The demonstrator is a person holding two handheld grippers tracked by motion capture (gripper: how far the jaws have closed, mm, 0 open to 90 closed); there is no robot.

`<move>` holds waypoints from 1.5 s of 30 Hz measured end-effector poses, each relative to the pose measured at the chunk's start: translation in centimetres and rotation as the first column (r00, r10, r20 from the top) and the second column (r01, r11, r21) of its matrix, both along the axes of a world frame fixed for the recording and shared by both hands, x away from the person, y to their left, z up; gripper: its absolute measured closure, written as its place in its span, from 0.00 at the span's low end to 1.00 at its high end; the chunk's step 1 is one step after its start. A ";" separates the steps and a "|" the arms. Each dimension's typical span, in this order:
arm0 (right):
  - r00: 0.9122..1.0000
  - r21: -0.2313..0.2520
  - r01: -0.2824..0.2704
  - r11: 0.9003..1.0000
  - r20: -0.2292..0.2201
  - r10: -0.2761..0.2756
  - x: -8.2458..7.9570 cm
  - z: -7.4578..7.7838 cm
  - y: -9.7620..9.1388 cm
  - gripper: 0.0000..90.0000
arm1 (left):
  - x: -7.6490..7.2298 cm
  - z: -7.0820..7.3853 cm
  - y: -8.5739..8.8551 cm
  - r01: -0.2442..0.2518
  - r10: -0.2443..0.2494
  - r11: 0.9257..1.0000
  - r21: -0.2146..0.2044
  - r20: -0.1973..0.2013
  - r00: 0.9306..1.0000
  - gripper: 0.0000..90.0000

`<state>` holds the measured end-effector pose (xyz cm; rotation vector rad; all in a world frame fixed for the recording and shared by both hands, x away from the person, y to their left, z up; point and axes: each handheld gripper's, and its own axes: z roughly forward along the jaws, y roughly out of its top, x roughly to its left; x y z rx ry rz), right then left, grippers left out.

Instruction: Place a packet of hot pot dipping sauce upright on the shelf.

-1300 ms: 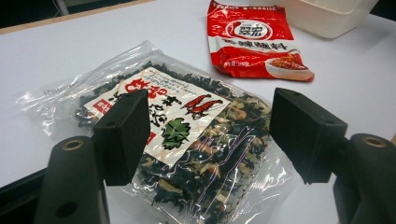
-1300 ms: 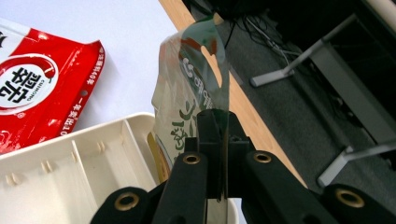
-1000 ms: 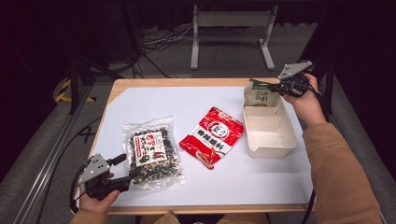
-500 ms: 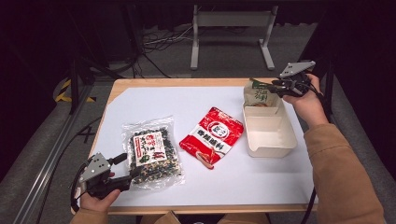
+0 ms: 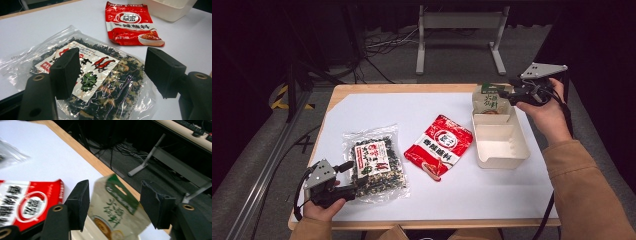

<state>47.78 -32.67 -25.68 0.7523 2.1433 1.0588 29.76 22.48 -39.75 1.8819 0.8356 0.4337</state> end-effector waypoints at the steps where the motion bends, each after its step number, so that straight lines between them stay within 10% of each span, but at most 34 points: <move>1: 1.000 0.022 -0.004 1.000 -0.011 0.005 -0.2 0.0 0.2 0.44 | 0.1 0.0 0.0 0.003 -0.003 1.000 0.004 0.005 1.000 0.33; 6: 0.992 0.174 -0.014 0.985 -0.121 0.035 -1.2 -0.1 1.0 0.46 | 0.3 0.0 -0.2 0.014 -0.014 1.000 0.002 -0.001 1.000 0.33; 13: 0.979 0.222 -0.038 0.974 -0.185 0.080 -1.8 -0.1 2.4 0.46 | 0.4 0.0 -0.2 0.013 -0.013 1.000 0.001 0.000 1.000 0.33; 20: 0.970 0.228 -0.067 0.971 -0.211 0.117 -1.8 -0.3 3.5 0.48 | 0.2 0.0 -0.2 0.008 -0.008 1.000 0.003 0.004 1.000 0.33; 45: 0.897 0.086 -0.063 0.994 -0.432 0.094 2.4 -4.9 8.6 0.46 | -0.9 -0.1 0.8 -0.029 0.029 1.000 -0.002 -0.002 1.000 0.33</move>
